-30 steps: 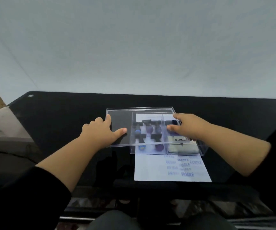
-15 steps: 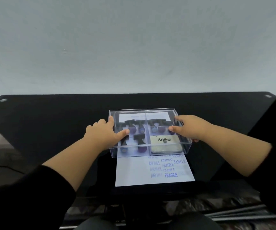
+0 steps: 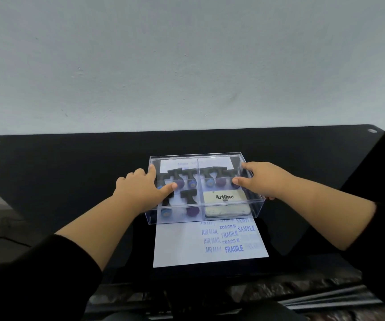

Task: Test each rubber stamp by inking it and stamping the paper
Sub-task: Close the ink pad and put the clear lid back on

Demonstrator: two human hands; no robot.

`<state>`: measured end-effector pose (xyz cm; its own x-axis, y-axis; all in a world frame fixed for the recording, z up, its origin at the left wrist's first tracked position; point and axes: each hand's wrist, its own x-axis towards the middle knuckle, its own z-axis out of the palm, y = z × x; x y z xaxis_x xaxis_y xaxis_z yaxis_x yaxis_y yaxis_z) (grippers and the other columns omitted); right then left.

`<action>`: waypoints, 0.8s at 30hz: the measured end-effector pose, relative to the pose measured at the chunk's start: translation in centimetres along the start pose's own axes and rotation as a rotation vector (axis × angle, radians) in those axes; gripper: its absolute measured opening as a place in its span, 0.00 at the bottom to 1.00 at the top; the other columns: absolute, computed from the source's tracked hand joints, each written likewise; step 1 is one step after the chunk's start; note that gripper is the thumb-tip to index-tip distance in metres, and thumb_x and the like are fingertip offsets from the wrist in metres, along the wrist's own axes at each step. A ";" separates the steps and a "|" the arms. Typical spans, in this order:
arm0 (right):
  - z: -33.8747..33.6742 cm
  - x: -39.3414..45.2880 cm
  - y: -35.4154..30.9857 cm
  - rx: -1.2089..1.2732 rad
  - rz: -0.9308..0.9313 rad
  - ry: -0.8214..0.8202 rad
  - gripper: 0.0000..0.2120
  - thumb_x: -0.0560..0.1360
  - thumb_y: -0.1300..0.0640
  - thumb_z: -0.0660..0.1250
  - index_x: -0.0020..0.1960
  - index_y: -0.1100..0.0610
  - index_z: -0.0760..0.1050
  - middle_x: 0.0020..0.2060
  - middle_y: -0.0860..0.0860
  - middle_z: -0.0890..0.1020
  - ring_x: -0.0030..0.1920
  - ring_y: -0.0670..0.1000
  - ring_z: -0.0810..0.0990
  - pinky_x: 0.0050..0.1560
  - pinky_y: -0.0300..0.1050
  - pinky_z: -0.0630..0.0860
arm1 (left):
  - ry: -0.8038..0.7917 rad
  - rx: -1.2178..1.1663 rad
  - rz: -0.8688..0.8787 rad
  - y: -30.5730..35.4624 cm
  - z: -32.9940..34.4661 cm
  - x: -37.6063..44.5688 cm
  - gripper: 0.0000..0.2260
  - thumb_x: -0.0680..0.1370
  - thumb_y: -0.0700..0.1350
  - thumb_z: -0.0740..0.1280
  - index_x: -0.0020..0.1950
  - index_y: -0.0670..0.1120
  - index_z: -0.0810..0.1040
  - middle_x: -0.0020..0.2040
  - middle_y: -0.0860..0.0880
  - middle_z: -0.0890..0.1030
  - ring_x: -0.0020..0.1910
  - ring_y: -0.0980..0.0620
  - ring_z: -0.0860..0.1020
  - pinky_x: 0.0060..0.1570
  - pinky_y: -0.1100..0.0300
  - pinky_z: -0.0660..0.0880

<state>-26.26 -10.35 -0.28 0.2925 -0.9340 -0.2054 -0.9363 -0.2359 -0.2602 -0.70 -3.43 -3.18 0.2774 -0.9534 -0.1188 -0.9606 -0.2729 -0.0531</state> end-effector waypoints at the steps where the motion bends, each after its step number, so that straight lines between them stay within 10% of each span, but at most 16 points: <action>1: 0.0 0.1 0.1 -0.008 -0.004 -0.002 0.31 0.77 0.41 0.59 0.75 0.52 0.56 0.64 0.53 0.74 0.40 0.47 0.73 0.27 0.35 0.66 | 0.002 0.004 0.001 0.0 0.0 0.0 0.39 0.74 0.72 0.45 0.79 0.49 0.48 0.66 0.44 0.69 0.64 0.44 0.69 0.59 0.51 0.66; 8: 0.8 0.7 0.4 -0.041 -0.007 0.022 0.31 0.76 0.40 0.60 0.73 0.53 0.60 0.64 0.52 0.74 0.58 0.53 0.76 0.50 0.44 0.74 | 0.007 0.019 0.014 0.0 0.3 0.4 0.39 0.75 0.71 0.45 0.79 0.49 0.48 0.66 0.45 0.68 0.65 0.45 0.68 0.60 0.51 0.65; 24: 2.5 0.9 1.4 -0.016 -0.055 0.124 0.30 0.77 0.39 0.55 0.75 0.51 0.56 0.64 0.52 0.74 0.58 0.52 0.76 0.51 0.47 0.76 | 0.025 -0.026 0.014 -0.1 0.6 0.3 0.39 0.74 0.71 0.45 0.78 0.49 0.48 0.65 0.46 0.69 0.65 0.45 0.68 0.60 0.50 0.65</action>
<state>-26.79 -10.82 -3.20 0.3178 -0.9454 -0.0724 -0.9229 -0.2909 -0.2521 -0.55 -3.68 -3.82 0.2636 -0.9600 -0.0940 -0.9646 -0.2624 -0.0257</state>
